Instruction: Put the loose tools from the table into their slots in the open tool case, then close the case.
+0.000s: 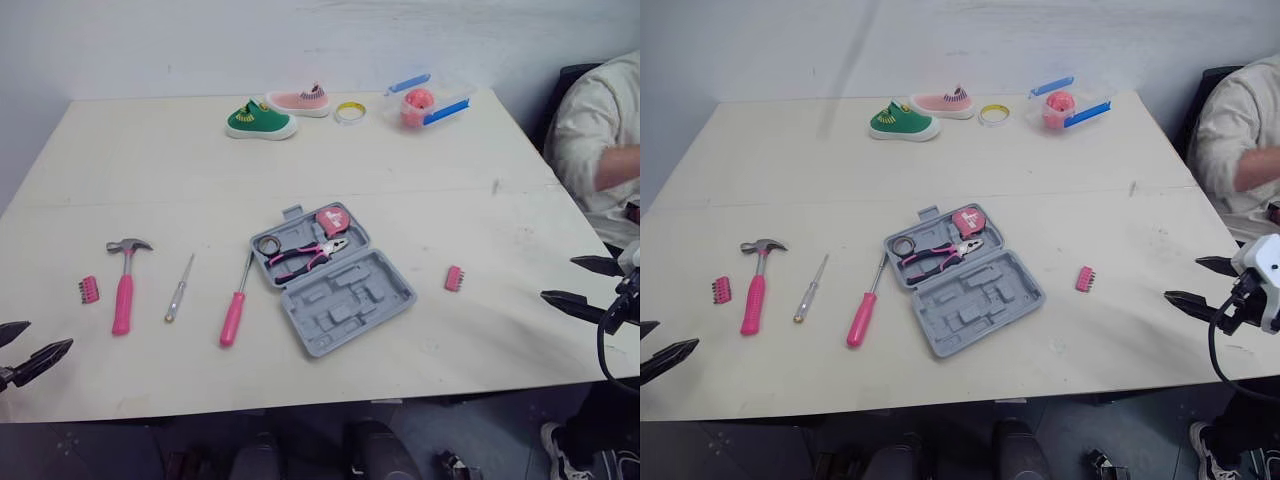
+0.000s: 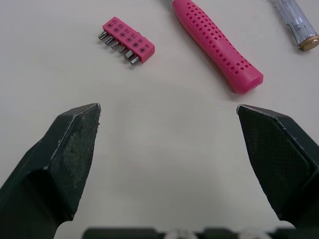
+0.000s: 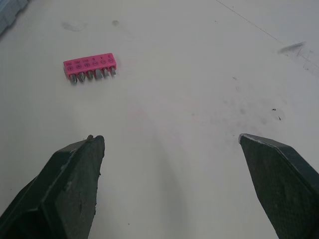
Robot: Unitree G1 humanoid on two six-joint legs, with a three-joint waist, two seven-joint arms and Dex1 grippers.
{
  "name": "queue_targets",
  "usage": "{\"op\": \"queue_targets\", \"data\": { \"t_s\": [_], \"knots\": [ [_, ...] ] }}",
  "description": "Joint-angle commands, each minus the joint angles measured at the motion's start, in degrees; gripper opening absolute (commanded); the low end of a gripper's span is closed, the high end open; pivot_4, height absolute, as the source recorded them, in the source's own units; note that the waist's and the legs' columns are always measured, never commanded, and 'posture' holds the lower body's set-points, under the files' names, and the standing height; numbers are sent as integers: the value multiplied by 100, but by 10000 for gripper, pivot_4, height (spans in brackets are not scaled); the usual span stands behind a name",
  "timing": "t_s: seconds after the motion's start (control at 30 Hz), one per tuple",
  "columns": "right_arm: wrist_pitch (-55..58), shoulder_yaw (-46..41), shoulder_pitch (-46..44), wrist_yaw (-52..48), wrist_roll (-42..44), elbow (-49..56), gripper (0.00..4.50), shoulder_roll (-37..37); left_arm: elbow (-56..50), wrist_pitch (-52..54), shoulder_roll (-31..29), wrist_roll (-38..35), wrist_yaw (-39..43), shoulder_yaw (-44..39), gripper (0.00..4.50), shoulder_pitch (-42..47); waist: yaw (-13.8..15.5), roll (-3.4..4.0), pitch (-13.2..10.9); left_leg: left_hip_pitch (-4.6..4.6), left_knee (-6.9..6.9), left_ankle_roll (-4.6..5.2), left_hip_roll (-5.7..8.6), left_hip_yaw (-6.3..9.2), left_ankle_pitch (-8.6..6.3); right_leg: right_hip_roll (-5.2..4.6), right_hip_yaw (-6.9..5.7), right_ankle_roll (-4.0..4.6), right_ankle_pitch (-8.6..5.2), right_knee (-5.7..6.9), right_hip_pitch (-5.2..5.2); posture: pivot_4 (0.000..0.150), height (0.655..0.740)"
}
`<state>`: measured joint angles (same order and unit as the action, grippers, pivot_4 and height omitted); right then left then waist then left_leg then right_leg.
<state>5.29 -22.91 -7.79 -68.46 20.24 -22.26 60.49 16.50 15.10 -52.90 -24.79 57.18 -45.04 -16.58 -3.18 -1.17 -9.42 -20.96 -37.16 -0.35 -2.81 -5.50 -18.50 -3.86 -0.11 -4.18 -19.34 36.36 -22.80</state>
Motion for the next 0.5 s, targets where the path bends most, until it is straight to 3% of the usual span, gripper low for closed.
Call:
{"op": "queue_targets", "data": {
  "t_s": [0.03,0.37,0.5],
  "knots": [
    [-61,-197,18,47,40,90,45000,37,-44,-53,-32,-45,-61,-74,44315,98,0,0,0,0,0,0,0,0,0,0,0,0,0,0,0,1500,7400],
    [83,-223,230,403,78,557,45000,-31,-246,-13,-80,-7,-54,278,44315,302,8,0,0,0,-3,0,0,0,0,0,-5,0,0,7,0,1500,7400],
    [227,-66,78,657,17,860,45000,-108,-864,317,16,-221,-92,487,44315,465,9,0,0,0,-5,-1,0,0,0,0,-5,0,0,10,0,1500,7400]
  ]
}}
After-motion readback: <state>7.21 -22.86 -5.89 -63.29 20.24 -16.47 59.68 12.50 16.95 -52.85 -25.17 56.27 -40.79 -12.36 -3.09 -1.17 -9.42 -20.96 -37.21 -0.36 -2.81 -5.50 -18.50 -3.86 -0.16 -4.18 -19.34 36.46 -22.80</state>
